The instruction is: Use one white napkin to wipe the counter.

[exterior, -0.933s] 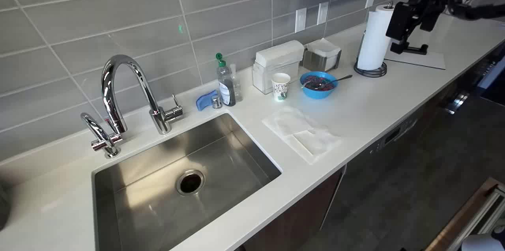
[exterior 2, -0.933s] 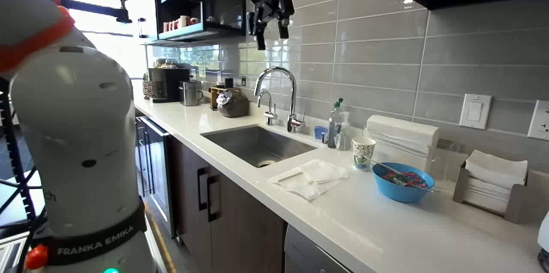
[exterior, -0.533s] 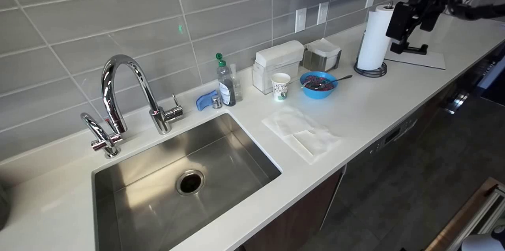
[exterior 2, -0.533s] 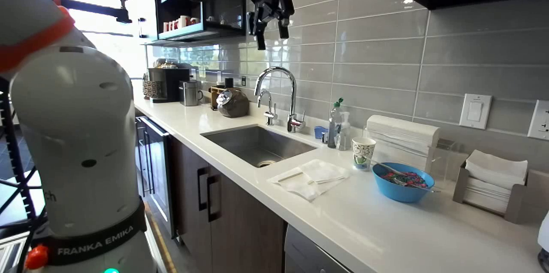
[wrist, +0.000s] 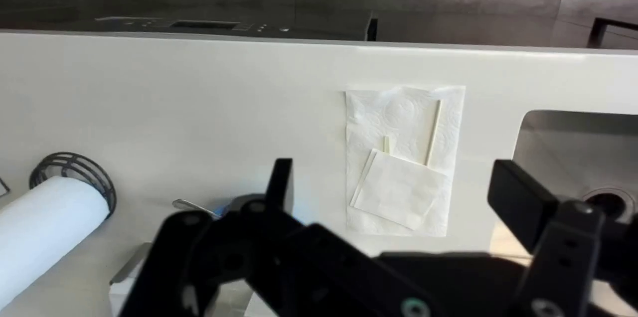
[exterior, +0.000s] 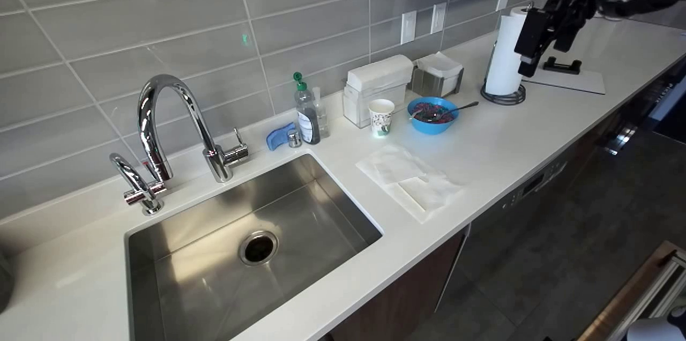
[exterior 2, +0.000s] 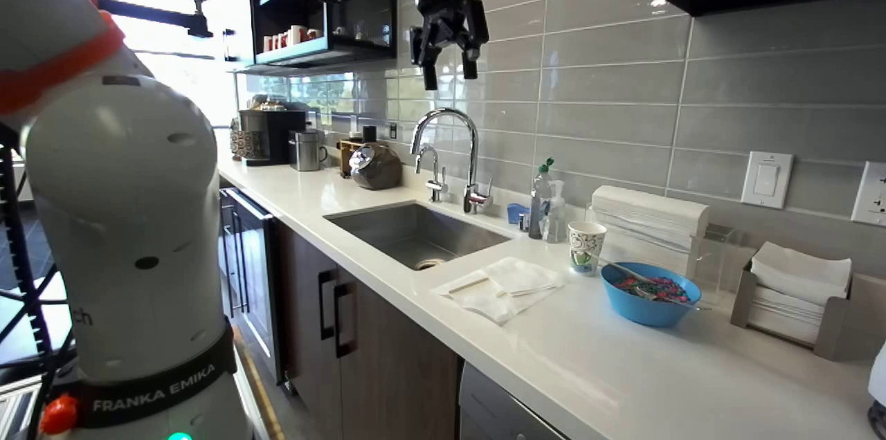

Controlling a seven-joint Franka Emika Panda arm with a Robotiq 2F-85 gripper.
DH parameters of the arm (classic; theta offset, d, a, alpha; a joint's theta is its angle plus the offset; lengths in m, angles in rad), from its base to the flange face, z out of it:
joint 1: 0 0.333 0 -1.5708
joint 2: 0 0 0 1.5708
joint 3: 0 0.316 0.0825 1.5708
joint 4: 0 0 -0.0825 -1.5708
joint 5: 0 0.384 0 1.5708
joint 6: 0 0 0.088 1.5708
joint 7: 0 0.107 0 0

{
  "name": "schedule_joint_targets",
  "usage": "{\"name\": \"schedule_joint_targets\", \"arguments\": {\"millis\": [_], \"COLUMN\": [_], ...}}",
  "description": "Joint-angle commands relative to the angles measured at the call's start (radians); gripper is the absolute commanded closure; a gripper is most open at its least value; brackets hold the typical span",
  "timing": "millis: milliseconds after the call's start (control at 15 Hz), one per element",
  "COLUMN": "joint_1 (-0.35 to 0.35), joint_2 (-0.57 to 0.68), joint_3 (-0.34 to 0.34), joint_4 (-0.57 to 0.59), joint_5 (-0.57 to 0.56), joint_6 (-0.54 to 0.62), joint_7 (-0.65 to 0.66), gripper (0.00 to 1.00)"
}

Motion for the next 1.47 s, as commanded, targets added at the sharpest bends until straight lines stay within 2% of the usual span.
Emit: {"name": "schedule_joint_targets", "arguments": {"millis": [0,400,667,800,867,1000,1333,1400], "joint_1": [0.035,0.077,0.059,0.050,0.038,0.030,0.034,0.034], "joint_2": [0.074,0.214,0.349,0.419,0.354,0.386,0.365,0.408], "joint_3": [-0.097,-0.229,-0.269,-0.279,-0.255,-0.254,-0.250,-0.258], "joint_4": [-0.055,-0.178,-0.228,-0.247,-0.237,-0.238,-0.232,-0.219], "joint_5": [0.093,0.375,0.458,0.498,0.454,0.457,0.456,0.484], "joint_6": [0.153,0.378,0.491,0.583,0.517,0.534,0.533,0.564], "joint_7": [-0.110,-0.354,-0.477,-0.527,-0.474,-0.484,-0.482,-0.485], "gripper": [0.00,0.00,0.00,0.00,0.00,0.00,0.00,0.00]}}
